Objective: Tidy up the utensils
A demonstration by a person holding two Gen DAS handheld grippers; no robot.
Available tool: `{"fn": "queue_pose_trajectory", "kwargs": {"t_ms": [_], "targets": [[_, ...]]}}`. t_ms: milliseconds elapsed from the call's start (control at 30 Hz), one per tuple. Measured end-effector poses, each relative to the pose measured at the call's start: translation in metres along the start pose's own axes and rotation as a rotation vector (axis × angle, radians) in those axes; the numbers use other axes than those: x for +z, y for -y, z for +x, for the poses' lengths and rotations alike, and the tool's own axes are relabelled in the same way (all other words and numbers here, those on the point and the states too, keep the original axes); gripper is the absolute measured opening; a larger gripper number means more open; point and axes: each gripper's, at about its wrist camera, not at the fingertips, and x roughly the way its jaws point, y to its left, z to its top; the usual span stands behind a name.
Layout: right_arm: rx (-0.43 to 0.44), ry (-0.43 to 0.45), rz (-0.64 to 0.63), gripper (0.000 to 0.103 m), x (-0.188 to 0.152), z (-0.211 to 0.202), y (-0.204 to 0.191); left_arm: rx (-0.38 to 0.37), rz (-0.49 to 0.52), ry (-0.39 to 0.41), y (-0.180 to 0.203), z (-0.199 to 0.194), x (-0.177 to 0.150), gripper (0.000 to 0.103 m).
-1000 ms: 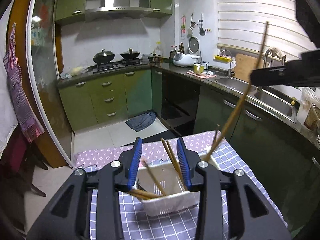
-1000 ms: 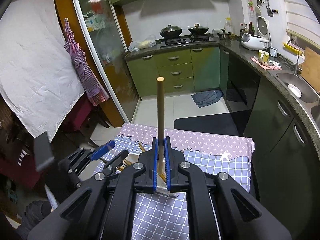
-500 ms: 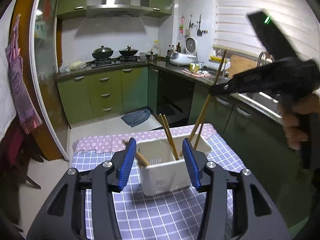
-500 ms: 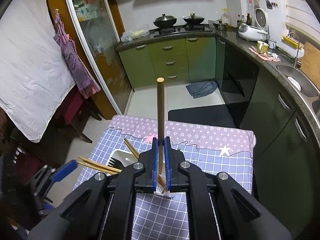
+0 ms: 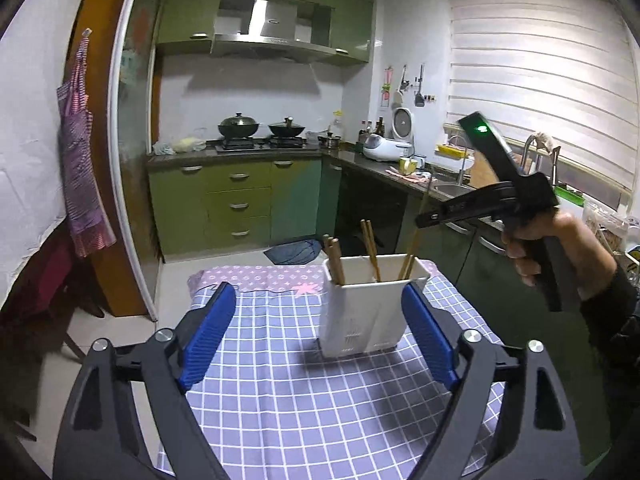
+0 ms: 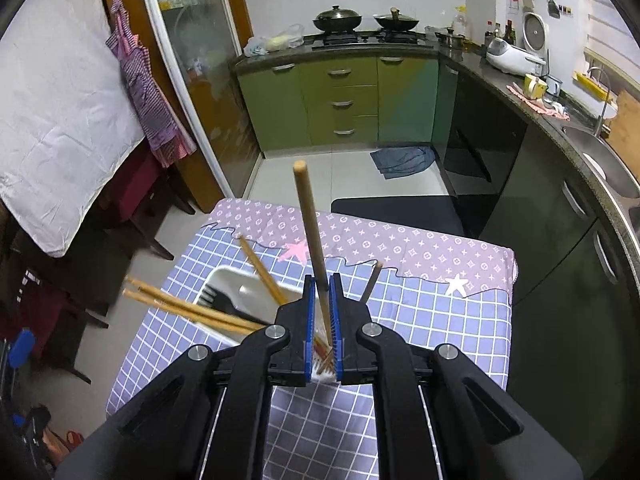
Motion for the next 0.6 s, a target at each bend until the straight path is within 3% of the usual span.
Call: {"fn": "queue_pose_trajectory", "kwargs": {"t_ms": [167, 233, 267, 333, 433, 600], "targets": [[0.024, 0.102, 0.005, 0.032, -0.026, -0.055, -0.006, 0.029, -0.025, 0.006, -0.011, -0.012, -0.007, 0.085], [0.036, 0.162, 0.015, 0.051, -0.046, -0.079, -0.008, 0.028, -0.04, 0.005, -0.015, -0.018, -0.012, 0.087], [0.037, 0.192, 0.019, 0.056, -0.059, -0.089, -0.008, 0.03, -0.047, 0.005, -0.016, -0.021, -0.015, 0.088], [0.027, 0.261, 0.029, 0.077, -0.092, -0.108, -0.009, 0.043, -0.057, 0.006, -0.018, -0.026, -0.022, 0.089], [0.021, 0.317, 0.053, 0.093, -0.153, -0.119, -0.01, 0.056, -0.048, 0.006, -0.017, -0.032, -0.034, 0.09], [-0.027, 0.295, 0.098, 0.098, -0.244, -0.108, -0.011, 0.06, -0.02, -0.021, -0.007, -0.038, -0.064, 0.092]]}}
